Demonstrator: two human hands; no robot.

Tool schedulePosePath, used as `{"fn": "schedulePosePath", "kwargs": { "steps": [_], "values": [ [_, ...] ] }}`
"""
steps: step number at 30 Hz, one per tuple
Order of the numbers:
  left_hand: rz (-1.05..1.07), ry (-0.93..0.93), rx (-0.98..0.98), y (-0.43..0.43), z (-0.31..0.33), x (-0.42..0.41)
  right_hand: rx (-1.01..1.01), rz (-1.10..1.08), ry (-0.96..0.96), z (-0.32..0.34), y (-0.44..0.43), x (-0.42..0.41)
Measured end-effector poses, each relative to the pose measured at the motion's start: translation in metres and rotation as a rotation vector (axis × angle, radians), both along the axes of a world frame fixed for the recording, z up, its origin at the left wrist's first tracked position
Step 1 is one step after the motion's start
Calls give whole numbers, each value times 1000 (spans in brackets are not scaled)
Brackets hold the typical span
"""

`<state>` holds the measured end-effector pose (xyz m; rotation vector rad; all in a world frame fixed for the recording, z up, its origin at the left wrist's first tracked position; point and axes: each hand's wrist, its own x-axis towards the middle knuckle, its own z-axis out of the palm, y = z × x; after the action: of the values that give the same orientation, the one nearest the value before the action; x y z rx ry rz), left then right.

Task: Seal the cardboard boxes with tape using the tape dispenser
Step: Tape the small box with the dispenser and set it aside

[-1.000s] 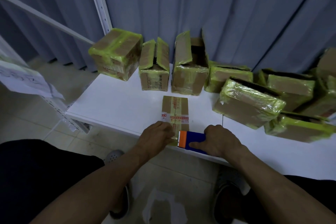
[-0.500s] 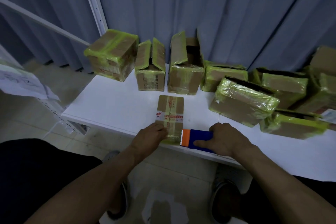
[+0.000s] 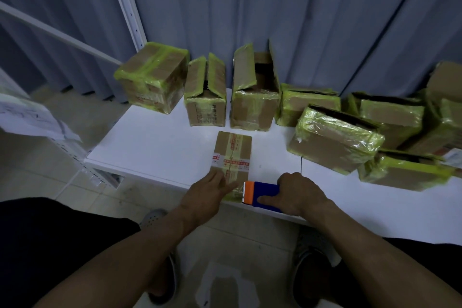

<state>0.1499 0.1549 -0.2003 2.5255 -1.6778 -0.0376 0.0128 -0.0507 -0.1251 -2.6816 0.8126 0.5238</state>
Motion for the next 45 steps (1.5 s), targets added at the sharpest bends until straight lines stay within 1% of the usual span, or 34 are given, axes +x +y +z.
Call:
{"fn": "schedulePosePath", "kwargs": {
  "steps": [3, 9, 14, 17, 19, 22, 24, 27, 30, 32, 35, 42, 44, 45],
  "values": [
    [24, 39, -78, -8, 6, -4, 2, -5, 7, 0, 1, -1],
    [28, -6, 12, -10, 2, -3, 42, -20, -12, 0, 3, -6],
    [59, 0, -41, 0, 2, 8, 104, -10, -83, 6, 11, -9],
    [111, 112, -146, 5, 3, 8, 109, 2, -84, 10, 14, -12],
    [130, 172, -165, 7, 2, 9, 103, -4, -70, 13, 12, -16],
    [86, 157, -102, 7, 0, 14, 78, -30, -71, 17, 6, -22],
    [121, 188, -137, 8, -2, 14, 57, -33, -61, 16, 4, -22],
    [113, 165, -155, 6, -1, 12, 45, -31, -23, 5, 5, -18],
    [130, 227, -195, 6, -3, 11, 27, -14, -12, -3, 6, -11],
    [130, 184, -177, 7, -4, 12, 29, -9, -8, -8, 6, -5],
    [105, 220, -108, 9, -4, 12, 55, -10, -4, -16, 9, 3],
    [18, -10, 29, 6, -2, 10, 50, 23, 20, -23, 11, 19],
    [34, -28, -33, 3, 2, 8, 54, 24, 30, -23, 10, 18],
    [59, -5, -60, 2, 5, 6, 56, 24, 33, -23, 10, 18]
  ]
}}
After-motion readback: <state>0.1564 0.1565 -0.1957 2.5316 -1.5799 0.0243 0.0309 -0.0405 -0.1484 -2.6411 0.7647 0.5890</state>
